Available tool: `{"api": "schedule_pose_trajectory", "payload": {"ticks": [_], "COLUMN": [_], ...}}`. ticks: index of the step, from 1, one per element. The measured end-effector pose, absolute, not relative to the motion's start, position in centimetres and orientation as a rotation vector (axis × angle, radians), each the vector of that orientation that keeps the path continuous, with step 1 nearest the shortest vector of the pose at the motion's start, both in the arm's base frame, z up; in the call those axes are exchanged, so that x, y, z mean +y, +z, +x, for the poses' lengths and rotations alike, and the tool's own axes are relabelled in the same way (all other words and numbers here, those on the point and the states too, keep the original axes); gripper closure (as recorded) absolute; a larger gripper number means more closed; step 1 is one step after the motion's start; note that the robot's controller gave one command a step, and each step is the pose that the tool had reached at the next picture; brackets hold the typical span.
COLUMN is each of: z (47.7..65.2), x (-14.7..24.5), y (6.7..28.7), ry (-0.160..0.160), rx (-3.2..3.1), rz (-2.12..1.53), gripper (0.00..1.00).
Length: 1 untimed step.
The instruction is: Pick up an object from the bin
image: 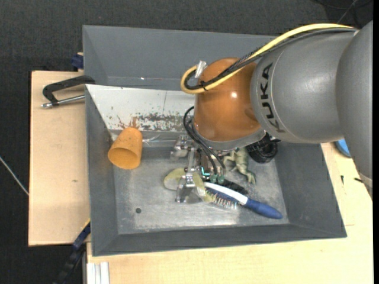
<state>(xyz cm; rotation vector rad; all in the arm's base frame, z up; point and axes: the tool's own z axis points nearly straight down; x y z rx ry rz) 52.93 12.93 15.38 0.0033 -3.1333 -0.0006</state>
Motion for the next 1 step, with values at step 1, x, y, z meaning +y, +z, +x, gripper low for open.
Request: {"api": "schedule_pose_trajectory", "payload": {"ticks": [1], "z": [54.01], "x": [11.62], "y": [7.24], "ry": [-0.005], "rx": [-3.117], "rz": [-0.409], "gripper": [0.0]}}
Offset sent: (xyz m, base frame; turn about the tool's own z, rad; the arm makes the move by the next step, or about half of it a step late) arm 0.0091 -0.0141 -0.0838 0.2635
